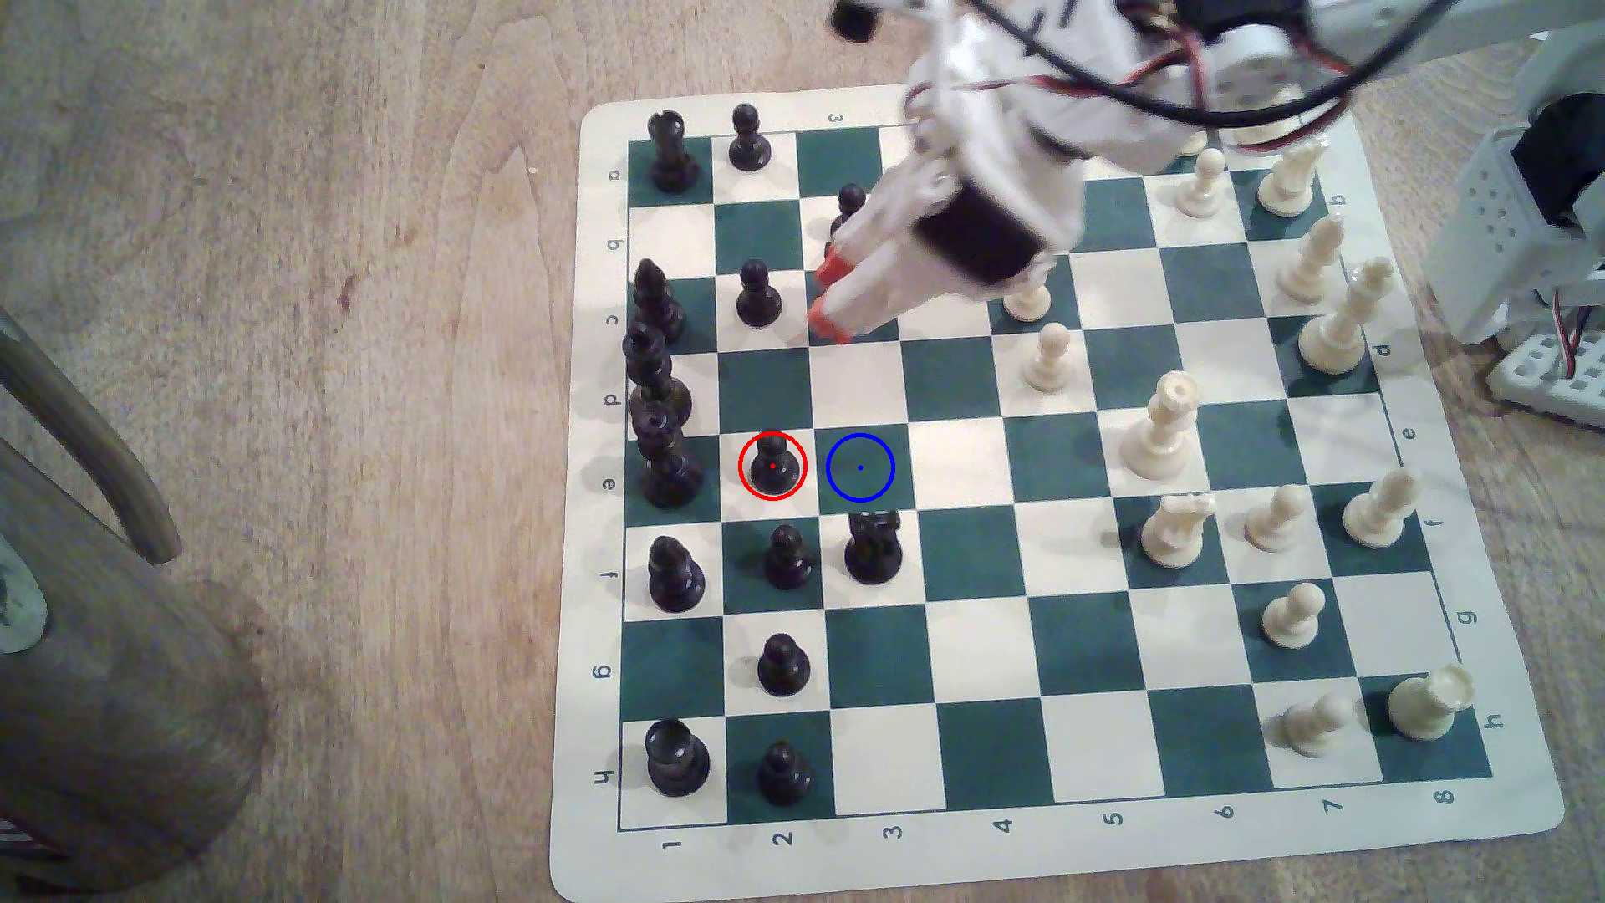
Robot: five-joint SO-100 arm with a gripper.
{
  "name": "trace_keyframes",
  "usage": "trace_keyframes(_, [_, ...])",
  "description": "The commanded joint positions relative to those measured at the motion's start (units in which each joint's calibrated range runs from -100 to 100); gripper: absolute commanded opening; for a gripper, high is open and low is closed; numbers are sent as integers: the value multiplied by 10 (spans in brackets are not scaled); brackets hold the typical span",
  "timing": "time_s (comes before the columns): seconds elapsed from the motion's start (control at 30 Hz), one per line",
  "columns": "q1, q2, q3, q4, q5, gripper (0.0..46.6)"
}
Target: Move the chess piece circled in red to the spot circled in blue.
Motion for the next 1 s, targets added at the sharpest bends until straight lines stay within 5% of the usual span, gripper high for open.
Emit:
trace_keyframes(0.0, [-4, 63, -162, 67, -21, 106])
trace_keyframes(0.2, [-4, 132, -267, 101, -46, 123])
trace_keyframes(0.43, [4, 201, -283, 94, -46, 164])
trace_keyframes(0.97, [-7, 251, -315, 71, -67, 164])
